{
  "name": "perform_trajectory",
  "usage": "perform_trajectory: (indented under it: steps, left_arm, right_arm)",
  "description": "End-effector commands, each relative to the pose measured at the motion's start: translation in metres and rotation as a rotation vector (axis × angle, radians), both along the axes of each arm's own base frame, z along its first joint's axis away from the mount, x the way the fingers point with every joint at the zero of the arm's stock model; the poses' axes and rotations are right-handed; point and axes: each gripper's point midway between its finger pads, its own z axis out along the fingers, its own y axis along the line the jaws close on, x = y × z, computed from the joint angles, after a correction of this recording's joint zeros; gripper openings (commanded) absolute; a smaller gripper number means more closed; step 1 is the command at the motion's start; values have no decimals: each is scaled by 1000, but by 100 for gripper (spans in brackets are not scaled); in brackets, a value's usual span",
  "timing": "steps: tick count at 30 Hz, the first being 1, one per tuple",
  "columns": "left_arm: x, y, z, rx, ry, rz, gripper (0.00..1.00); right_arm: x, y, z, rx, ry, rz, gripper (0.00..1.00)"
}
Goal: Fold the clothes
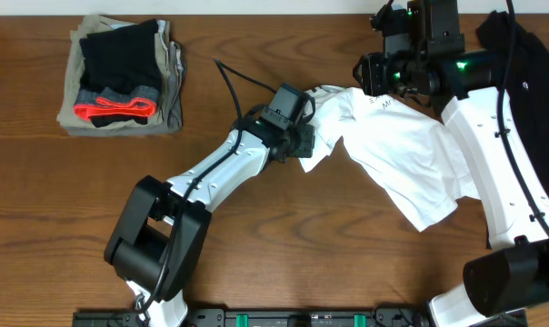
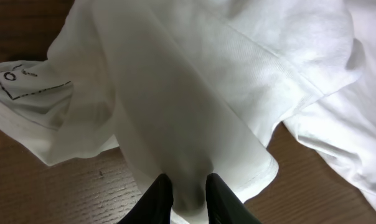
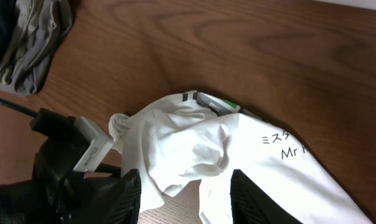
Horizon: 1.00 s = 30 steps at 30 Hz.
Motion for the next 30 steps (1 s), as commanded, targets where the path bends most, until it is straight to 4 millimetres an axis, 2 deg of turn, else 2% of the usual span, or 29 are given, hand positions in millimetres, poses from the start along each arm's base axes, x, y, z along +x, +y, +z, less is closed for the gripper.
perform_trajectory:
  steps: [1, 9, 11, 13, 18, 20, 23, 27, 30]
  left_arm:
    - [3, 0, 10, -7, -25, 0, 22]
    - [3, 0, 10, -7, -25, 0, 23]
    - [3, 0, 10, -7, -26, 0, 19]
    - [3, 0, 10, -7, -26, 0, 6]
    - [4, 2, 10, 0, -30, 5, 6]
    - [7, 5, 17, 0, -45, 16, 6]
    - [18, 23, 54, 8, -93, 65, 6]
    - [31, 61, 129, 11, -204, 164, 6]
    - [30, 79, 175, -31, -284, 201, 6]
  right_arm:
    - [1, -6, -5, -14, 8, -6, 45]
    - [1, -6, -5, -14, 8, -5, 45]
    - [1, -6, -5, -14, 9, -5, 44]
    - [1, -6, -6, -15, 11, -5, 44]
    - [-1, -7, -7, -17, 19, -7, 44]
    - [-2, -9, -8, -19, 27, -10, 44]
    - [-3, -13, -10, -24, 39, -15, 43]
    - [-4, -16, -11, -25, 44, -20, 43]
    - [-4, -17, -11, -25, 47, -23, 43]
